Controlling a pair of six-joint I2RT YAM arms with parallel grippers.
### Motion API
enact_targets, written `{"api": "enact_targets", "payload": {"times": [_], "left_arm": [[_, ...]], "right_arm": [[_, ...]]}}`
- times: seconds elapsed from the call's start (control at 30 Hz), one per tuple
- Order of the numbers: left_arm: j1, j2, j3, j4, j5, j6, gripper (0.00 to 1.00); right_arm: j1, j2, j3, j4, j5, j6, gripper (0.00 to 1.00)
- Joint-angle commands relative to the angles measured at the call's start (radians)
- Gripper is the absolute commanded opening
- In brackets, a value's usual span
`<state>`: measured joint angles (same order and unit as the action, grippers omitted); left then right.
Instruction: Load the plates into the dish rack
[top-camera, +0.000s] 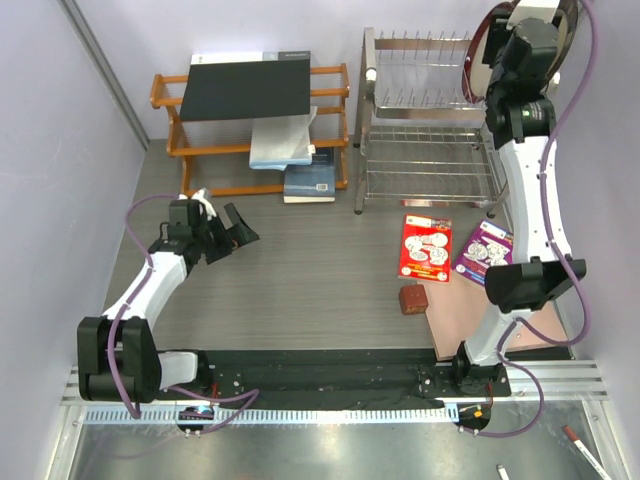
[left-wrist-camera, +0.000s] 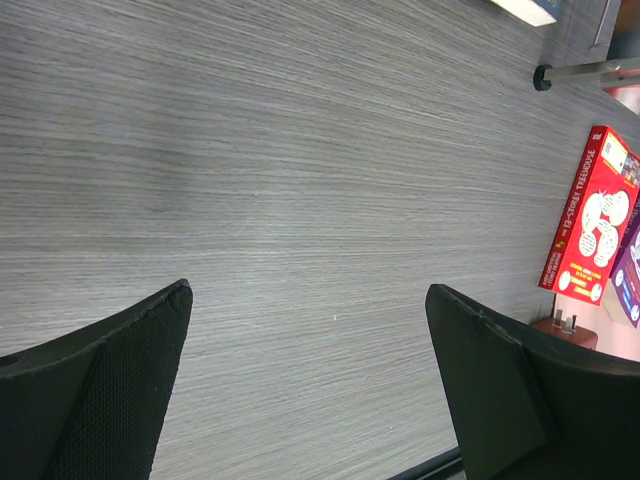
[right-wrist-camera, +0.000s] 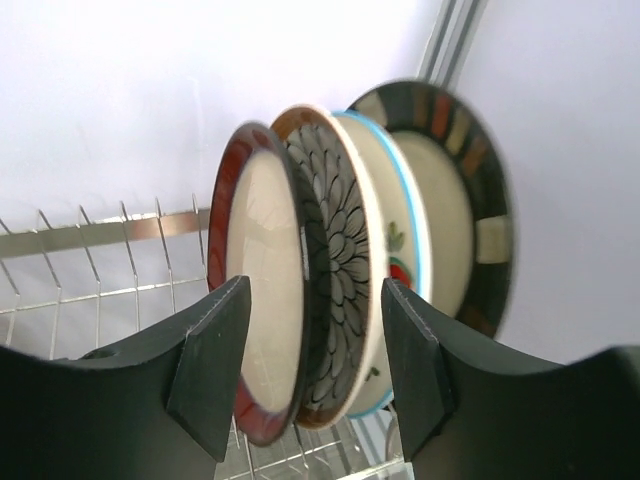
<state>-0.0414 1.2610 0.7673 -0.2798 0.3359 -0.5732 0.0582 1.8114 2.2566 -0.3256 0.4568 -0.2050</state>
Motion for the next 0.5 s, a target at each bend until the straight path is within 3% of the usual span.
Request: {"api": "enact_targets", "payload": {"times": [0.0,0.07,0.17,0.23,0.27,0.33,0.37,0.47], "left_arm": [[-0.009,-0.041,0.030,0.042,-0.001,-0.010,0.99],[-0.012,-0.064,0.027,0.042,-0.015,-0.002,0.99],[-0.017,-0.095,0.032,0.034,-0.073,0.019,0.99],[-0.023,-0.104,0.050,0.016,-0.129,0.030,0.99],[-0.023,-0.110,0.058,0.011,-0.156,0.042,1.00],[-0.026,-0.126,0.084,0.004,-0.176,0.088,0.99],[-0.026,-0.130,0.092,0.002,-0.192,0.102,1.00],[-0.029,-0.141,0.127,-0.001,-0.196,0.165,1.00]], "right_arm": [[0.006,-0.152,-0.037,0.083,0.037,-0.056,0.61],[0.005,-0.190,-0.071,0.101,0.051,-0.074,0.63],[0.006,-0.270,-0.159,0.097,0.043,-0.057,0.80],[0.006,-0.345,-0.247,0.051,0.001,0.016,0.84],[0.006,-0.377,-0.282,-0.022,-0.098,0.051,0.94],[0.006,-0.464,-0.424,-0.102,-0.249,0.102,0.99],[0.005,-0.496,-0.554,-0.153,-0.418,0.161,1.00],[0.031,-0.598,-0.820,-0.203,-0.633,0.203,1.00]]}}
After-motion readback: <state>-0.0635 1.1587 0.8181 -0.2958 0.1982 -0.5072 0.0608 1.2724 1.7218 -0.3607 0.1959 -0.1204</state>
